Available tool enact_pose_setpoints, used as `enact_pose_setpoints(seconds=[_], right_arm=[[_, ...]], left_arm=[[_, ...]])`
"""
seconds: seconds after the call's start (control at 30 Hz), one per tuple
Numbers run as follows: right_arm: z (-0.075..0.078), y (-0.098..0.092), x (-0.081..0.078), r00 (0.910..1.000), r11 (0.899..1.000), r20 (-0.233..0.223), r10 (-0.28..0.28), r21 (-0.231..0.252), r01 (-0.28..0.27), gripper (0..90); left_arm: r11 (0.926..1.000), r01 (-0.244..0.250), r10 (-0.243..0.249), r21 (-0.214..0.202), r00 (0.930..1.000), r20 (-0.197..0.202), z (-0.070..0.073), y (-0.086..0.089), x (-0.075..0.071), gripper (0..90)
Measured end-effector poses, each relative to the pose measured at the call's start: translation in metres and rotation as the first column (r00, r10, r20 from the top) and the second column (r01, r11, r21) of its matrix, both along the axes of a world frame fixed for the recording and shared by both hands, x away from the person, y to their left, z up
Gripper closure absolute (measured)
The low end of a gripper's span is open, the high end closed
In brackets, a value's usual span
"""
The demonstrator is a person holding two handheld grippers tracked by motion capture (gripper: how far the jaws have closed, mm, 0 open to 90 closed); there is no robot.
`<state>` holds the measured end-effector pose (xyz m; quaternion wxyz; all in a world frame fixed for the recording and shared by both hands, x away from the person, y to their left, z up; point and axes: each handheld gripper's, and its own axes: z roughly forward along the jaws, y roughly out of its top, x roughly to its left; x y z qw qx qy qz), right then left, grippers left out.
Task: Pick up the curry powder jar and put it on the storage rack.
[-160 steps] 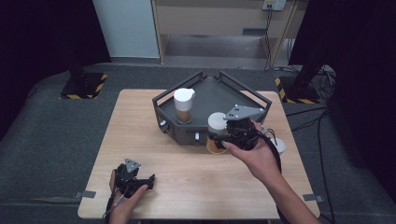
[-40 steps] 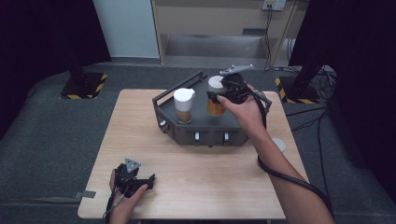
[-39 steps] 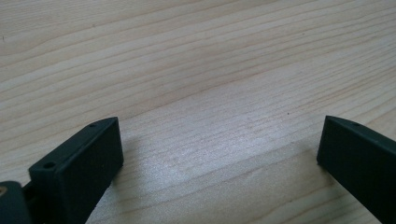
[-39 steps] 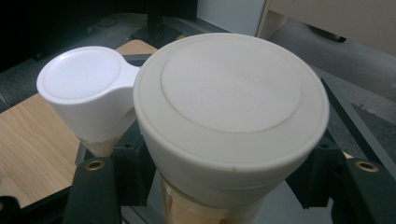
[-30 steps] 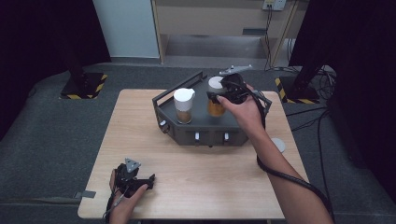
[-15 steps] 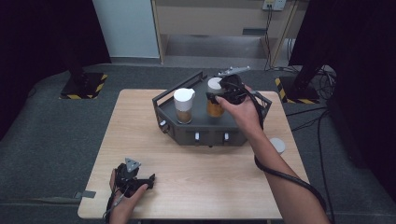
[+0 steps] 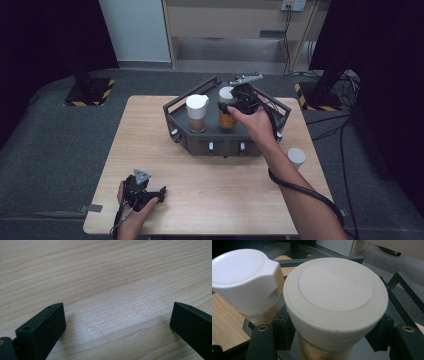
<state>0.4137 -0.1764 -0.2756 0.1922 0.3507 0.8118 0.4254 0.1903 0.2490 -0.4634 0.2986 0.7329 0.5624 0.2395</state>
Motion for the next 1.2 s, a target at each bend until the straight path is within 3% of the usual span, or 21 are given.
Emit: enact_pose_setpoints(seconds=[1.2], right_arm=[[-0.020,-0.002,0.004,0.9999,1.000,0.003,-0.017,0.026,0.017,34.9]], left_arm=[[1.0000,0.000,0.000,0.000,1.0000,0.000,0.000,0.000,0.000,0.0]])
